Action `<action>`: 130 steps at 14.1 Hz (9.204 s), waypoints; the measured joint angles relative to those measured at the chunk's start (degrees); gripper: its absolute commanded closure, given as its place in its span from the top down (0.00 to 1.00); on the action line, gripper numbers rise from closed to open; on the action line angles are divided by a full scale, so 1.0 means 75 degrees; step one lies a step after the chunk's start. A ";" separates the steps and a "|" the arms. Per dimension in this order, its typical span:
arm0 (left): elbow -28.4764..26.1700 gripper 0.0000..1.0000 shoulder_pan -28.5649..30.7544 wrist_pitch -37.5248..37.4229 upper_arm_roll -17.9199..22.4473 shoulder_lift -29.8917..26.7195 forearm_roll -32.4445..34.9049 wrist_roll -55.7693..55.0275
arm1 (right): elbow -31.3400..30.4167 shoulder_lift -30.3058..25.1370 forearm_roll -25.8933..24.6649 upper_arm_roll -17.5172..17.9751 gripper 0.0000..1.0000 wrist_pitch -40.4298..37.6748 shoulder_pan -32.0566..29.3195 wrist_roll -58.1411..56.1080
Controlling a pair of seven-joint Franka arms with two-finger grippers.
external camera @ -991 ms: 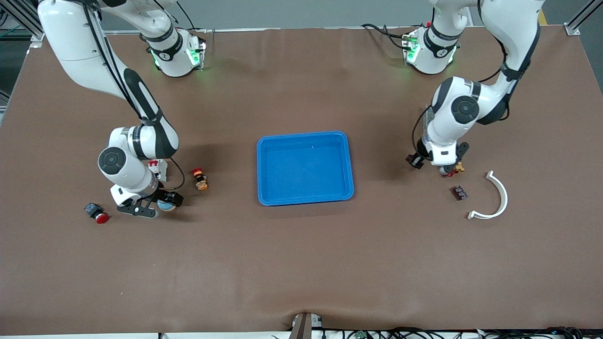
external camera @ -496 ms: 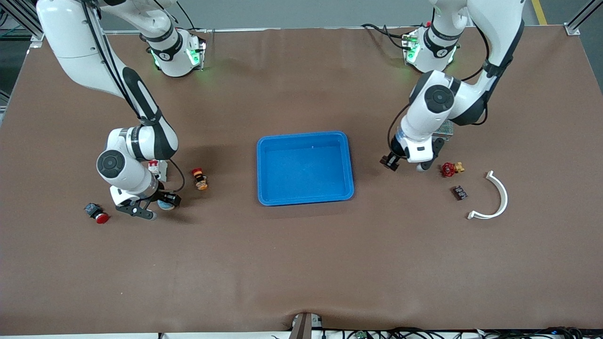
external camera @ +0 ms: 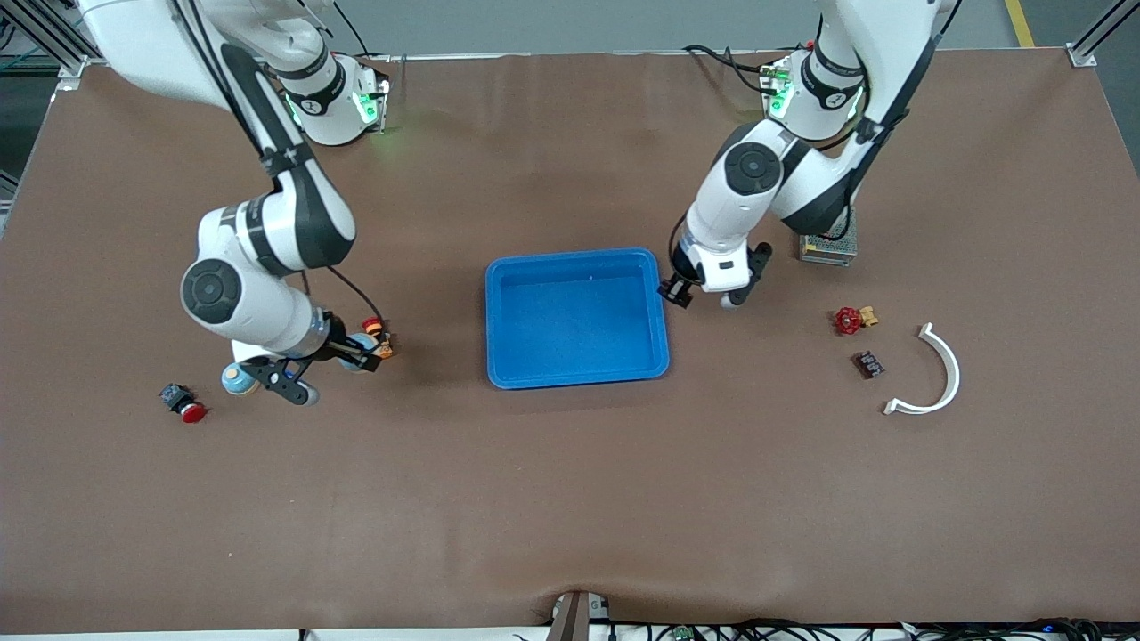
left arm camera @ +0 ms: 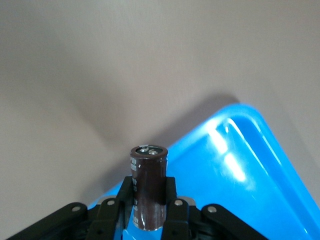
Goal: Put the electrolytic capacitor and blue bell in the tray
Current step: 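Carry the capacitor and bell over the blue tray with both grippers, then release the capacitor and bell into the tray, opening both grippers, then move the left gripper to the second capacitor while the right reaches the bell, then grasp the second capacitor with the left gripper while the right grasps the bell, then carry the capacitor and bell toward the blue tray with both grippers, then lower the capacitor and bell into the tray and open both grippers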
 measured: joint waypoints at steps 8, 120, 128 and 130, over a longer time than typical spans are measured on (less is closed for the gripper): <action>0.0989 0.00 -0.0770 -0.0005 0.0020 0.1305 0.0001 -0.0907 | 0.1065 0.0537 -0.0065 0.0118 0.00 0.0082 0.1665 0.4983; 0.4757 0.00 -0.0182 -0.2573 -0.0141 0.3627 0.0107 -0.1332 | -0.1233 -0.0102 -0.1137 0.2591 0.00 0.1639 -0.3720 -0.0218; 0.4625 0.57 -0.0608 -0.2401 0.0204 0.3952 0.0107 -0.1674 | -0.1203 -0.0093 -0.1130 0.2898 0.00 0.1548 -0.1498 0.4885; 0.4626 1.00 -0.0707 -0.2399 0.0285 0.3936 0.0107 -0.1686 | -0.1207 -0.0092 -0.1140 0.2896 0.00 0.1546 -0.0818 0.5815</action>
